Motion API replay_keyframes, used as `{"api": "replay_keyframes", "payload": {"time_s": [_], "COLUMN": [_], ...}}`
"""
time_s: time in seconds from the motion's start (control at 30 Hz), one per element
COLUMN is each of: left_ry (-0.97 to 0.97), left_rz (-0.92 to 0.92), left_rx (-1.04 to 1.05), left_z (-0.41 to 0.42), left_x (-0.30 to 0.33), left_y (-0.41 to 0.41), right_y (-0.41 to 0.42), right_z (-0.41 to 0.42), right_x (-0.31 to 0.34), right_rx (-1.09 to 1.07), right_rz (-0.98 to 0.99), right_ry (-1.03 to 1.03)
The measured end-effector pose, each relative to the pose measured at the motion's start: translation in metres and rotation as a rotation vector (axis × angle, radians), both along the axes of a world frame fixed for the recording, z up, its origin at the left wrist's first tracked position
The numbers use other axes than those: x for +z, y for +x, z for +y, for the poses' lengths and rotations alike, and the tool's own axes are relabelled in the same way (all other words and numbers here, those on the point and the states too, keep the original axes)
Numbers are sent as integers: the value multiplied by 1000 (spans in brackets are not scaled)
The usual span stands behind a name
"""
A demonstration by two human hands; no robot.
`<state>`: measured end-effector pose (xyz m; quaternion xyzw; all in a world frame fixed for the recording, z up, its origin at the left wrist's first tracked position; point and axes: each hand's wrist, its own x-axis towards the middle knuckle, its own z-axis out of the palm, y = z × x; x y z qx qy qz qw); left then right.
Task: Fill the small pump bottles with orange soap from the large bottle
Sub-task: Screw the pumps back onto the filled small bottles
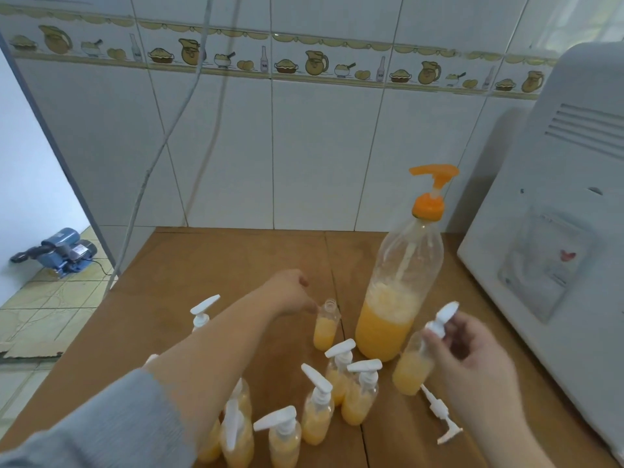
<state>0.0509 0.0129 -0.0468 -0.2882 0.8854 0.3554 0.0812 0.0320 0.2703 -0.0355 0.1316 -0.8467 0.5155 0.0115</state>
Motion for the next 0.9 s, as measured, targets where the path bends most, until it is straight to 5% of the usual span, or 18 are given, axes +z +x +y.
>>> {"api": "replay_keyframes", "payload": {"time_s": [0.3, 0.5, 0.67, 0.9], "left_ry": [97, 133, 146, 97], "left_rz": [-275, -208, -105, 95], "left_rx": [-123, -110, -70, 55], "left_z": [10, 22, 25, 6], "left_x": [-28, -35, -37, -15], "left_y": [-19, -26, -26, -18], "right_y": [3, -20, -22, -13], "right_z": [-4, 22, 41, 44], "right_x": [-56, -51, -91, -122], "right_rx": [189, 117, -29, -120], "right_rz": [-162, -136, -315, -295], "right_ry": [104, 357, 868, 754]}}
